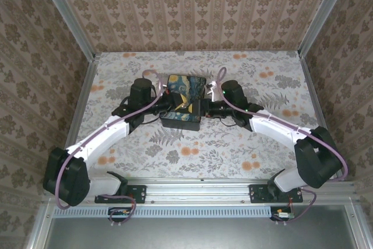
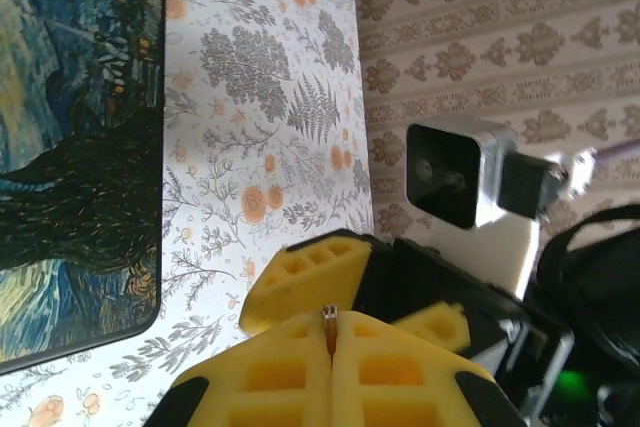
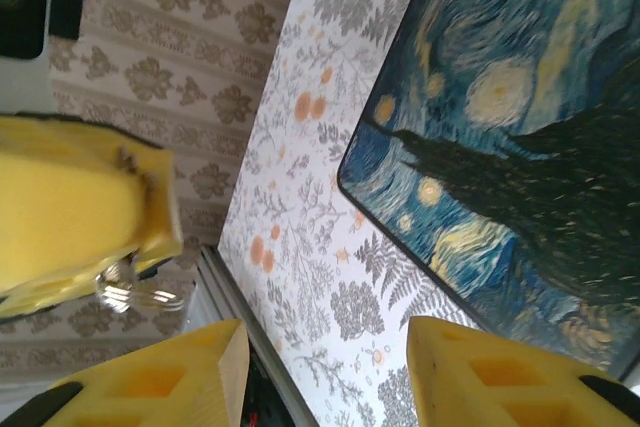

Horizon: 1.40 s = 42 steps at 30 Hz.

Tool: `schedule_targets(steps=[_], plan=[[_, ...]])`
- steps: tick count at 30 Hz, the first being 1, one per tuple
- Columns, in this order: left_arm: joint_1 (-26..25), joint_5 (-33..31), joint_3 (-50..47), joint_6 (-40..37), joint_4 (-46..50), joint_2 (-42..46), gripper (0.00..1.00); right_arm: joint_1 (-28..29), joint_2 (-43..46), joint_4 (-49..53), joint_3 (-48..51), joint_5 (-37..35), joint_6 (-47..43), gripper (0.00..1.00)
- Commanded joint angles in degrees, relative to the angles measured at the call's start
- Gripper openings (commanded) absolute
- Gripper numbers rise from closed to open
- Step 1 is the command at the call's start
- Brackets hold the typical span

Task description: Unlock the padlock with the key

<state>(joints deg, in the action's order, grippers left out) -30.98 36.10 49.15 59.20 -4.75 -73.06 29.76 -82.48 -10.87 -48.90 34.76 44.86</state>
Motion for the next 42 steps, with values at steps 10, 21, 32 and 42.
schedule_targets(steps=[10,21,32,42], plan=[[0.4,5.3,-0.7,-5.8,-7.1,-1.5,0.0,-0.2,1.0,-19.0,1.1,4.7,8.0,0.41],[0.7,3.9,-1.7,3.5,-15.6,-3.8,0.0,1.0,0.7,-28.4,5.4,5.1,10.7,0.38],[0.7,4.1,-2.4,7.7,-20.2,-5.0,0.0,2.2,-1.2,-29.9,4.9,3.1,10.0,0.34],[0.1,4.9,-3.2,8.6,-20.0,-3.7,0.0,1.1,-0.7,-31.1,6.6,-2.0,9.6,0.21]])
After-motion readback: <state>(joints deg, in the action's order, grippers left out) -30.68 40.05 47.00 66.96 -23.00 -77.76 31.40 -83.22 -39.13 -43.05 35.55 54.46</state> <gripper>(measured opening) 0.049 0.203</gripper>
